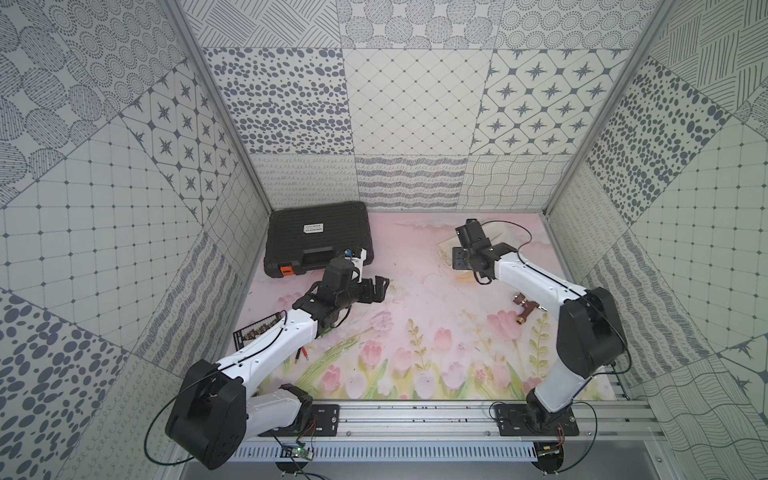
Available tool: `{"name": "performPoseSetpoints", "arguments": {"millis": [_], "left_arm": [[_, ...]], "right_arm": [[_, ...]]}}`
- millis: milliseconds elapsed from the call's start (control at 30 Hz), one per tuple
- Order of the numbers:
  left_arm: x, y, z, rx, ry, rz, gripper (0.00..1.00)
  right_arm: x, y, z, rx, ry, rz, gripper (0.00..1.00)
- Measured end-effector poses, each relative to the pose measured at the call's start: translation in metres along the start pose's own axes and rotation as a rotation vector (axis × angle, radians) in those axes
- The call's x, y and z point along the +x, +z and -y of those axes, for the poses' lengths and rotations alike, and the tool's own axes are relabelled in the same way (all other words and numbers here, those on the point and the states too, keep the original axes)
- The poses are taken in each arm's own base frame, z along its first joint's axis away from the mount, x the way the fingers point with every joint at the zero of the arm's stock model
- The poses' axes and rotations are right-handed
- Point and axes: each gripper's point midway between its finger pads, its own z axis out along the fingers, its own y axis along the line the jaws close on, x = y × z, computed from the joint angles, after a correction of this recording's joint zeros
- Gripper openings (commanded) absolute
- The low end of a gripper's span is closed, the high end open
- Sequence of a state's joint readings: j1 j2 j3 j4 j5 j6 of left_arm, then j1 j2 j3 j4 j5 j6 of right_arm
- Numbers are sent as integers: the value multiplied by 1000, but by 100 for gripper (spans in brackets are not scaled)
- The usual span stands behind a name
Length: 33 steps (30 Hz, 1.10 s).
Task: Close the soil bag
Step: Pick up the soil bag from the center of the board.
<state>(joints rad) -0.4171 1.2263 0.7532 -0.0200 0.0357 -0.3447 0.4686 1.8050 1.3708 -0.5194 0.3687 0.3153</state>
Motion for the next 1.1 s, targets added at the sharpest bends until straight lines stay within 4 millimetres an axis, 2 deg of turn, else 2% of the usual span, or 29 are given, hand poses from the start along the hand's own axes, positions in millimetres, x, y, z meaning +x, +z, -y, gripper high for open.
{"name": "performPoseSetpoints", "arguments": {"millis": [133,300,367,533,600,667,767,1000,1100], "left_arm": [[1,0,-1,-2,-3,-6,99],[5,0,-2,-11,-5,-19,99],[5,0,-3,-14,-5,-21,99],[7,0,-4,-17,-6,-28,99],[8,0,-4,-18,-6,-31,99],[8,-1,-3,-17,-7,-35,99],[7,-2,-1,-3,-6,-34,99],[5,-10,19,68,16,-25,98],[3,-12,32,106,40,-24,96]], "right_arm": [[-1,34,-24,-8,-60,-39,63],[6,69,-30,19,-92,-80,50],[12,79,-27,34,-100,-99,41],[18,88,-16,57,-102,-127,3],[15,85,-16,52,-104,-119,0],[16,72,-18,34,-122,-110,0],[17,38,-25,-17,-152,-79,0],[-12,-85,-36,-237,-170,136,0],[-12,-125,-42,-351,-186,198,0]]}}
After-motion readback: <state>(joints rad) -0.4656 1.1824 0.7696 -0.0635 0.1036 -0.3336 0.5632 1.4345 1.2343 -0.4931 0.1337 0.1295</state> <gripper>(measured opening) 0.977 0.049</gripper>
